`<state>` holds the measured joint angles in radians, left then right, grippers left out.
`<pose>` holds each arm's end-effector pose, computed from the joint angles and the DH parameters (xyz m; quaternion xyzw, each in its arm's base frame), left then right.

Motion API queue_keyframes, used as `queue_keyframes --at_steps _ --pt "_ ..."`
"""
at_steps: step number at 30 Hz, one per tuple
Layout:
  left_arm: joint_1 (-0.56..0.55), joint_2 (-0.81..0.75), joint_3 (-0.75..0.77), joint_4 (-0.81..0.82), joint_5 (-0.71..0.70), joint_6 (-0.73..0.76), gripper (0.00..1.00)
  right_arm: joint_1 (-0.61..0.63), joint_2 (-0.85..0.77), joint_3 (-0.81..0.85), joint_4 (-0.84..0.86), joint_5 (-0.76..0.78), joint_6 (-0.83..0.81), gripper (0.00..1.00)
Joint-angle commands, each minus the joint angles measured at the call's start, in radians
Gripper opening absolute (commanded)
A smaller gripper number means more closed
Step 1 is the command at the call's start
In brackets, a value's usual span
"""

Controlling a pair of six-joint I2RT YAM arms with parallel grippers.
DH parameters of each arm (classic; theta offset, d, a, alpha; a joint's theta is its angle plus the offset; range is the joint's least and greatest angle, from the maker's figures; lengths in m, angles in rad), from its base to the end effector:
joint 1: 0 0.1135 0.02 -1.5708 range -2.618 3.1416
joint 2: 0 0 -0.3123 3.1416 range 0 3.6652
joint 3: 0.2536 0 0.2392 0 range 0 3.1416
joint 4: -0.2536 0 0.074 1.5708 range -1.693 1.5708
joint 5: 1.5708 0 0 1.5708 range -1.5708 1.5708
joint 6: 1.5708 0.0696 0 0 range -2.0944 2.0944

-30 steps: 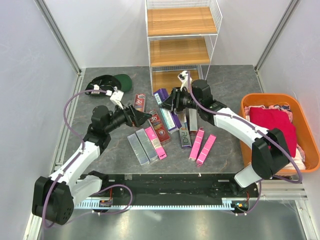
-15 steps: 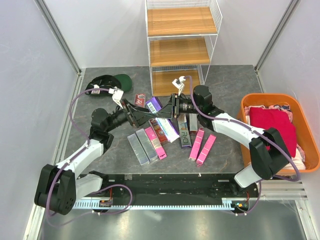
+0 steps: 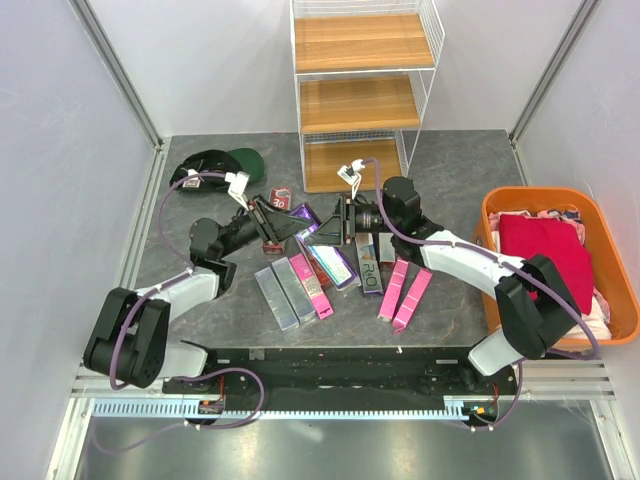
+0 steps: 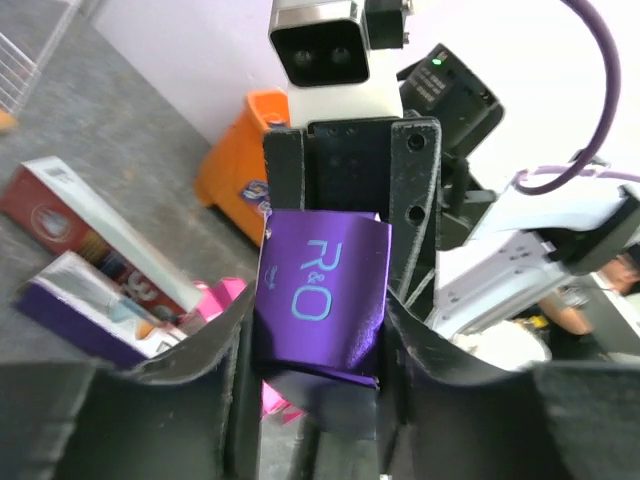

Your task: Place and organize the toothpastes onto the shelf

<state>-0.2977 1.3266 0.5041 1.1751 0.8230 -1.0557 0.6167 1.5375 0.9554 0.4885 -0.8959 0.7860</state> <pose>0.2335 -0.1250 0.3296 0.1108 0.6085 -0.6491 0.4427 0.2565 0.2485 0.3375 -0.2342 0.6887 0.6362 0.2570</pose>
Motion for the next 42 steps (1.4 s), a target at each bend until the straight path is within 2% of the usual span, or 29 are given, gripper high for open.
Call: queue_keyframes --at_steps 1,3,8,11,14,23,26,31,35,42 --pt "0.003 0.046 0.025 0.192 0.010 -0.081 0.14 0.014 -0.007 0.019 0.067 -0.023 0.024 0.46" --pt "0.008 0.045 0.022 0.196 0.004 -0.089 0.09 0.014 -0.007 0.029 0.026 0.018 0.004 0.55" --pt "0.046 0.005 0.016 0.163 -0.039 -0.104 0.07 0.009 -0.048 0.034 -0.033 0.135 -0.016 0.81" --pt "0.086 -0.021 0.013 0.140 -0.053 -0.124 0.07 0.002 -0.103 0.017 -0.054 0.231 -0.019 0.92" --pt "0.129 -0.047 0.002 0.132 -0.065 -0.156 0.07 -0.008 -0.183 -0.021 -0.053 0.331 -0.018 0.98" --pt "0.229 -0.092 -0.075 0.205 -0.117 -0.266 0.06 -0.014 -0.404 -0.233 -0.007 0.552 0.038 0.98" --pt "0.242 -0.101 -0.081 0.207 -0.119 -0.280 0.05 -0.014 -0.441 -0.276 0.018 0.561 0.061 0.98" --pt "0.247 -0.106 -0.075 0.218 -0.113 -0.297 0.05 -0.006 -0.424 -0.317 0.071 0.508 0.104 0.98" --pt "0.252 -0.106 -0.070 0.219 -0.104 -0.309 0.05 0.023 -0.399 -0.362 0.211 0.469 0.139 0.98" --pt "0.253 -0.107 -0.073 0.230 -0.104 -0.325 0.05 0.066 -0.341 -0.360 0.239 0.473 0.134 0.96"
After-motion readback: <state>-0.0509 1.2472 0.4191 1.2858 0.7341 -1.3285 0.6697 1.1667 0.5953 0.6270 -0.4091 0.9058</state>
